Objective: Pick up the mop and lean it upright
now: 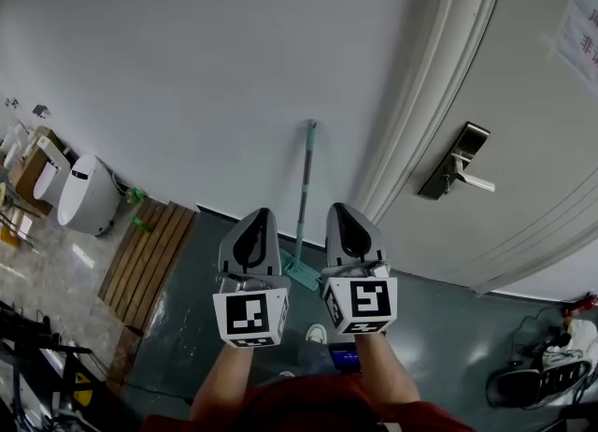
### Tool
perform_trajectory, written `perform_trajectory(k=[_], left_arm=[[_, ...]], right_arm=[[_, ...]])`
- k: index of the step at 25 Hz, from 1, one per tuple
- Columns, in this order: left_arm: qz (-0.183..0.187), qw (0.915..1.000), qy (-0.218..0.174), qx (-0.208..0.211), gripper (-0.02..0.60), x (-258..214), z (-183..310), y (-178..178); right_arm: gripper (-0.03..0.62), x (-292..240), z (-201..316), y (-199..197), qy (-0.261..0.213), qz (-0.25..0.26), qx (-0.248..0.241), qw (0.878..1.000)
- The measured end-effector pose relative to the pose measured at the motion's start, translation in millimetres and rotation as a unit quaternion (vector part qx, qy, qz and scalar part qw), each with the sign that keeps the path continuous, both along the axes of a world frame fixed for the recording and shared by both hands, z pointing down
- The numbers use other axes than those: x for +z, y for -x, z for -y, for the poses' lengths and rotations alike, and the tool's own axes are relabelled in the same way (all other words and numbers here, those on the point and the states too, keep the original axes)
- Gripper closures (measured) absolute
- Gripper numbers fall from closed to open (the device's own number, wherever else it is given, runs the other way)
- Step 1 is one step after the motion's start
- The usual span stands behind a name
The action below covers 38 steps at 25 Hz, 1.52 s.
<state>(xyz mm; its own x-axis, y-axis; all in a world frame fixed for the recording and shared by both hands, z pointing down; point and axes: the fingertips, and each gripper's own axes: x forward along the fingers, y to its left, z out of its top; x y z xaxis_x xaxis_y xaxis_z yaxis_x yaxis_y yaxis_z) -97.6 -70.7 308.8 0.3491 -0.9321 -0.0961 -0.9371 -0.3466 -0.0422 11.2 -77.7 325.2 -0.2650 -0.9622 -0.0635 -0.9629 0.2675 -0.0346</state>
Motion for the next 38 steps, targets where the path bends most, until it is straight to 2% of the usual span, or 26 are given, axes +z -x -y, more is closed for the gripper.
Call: perform_trajectory(k=[17, 28, 38], left_arm=[[0.023, 0.9994, 0.004, -0.024, 0.575, 2, 107, -59], [0.026, 0.9996, -0.001, -0.011, 0.575, 10, 151, -44], [0.007, 0.9999, 0.003, 0.01, 0.575, 10, 165, -39]], right_arm=[[0.577, 1, 112, -57, -0.002, 0.011, -0.028, 1.0], [0.577, 5, 149, -39, 0.0, 0.001, -0.016, 1.0], [0.577, 8, 164, -28, 0.006, -0.004, -0.001, 1.0]])
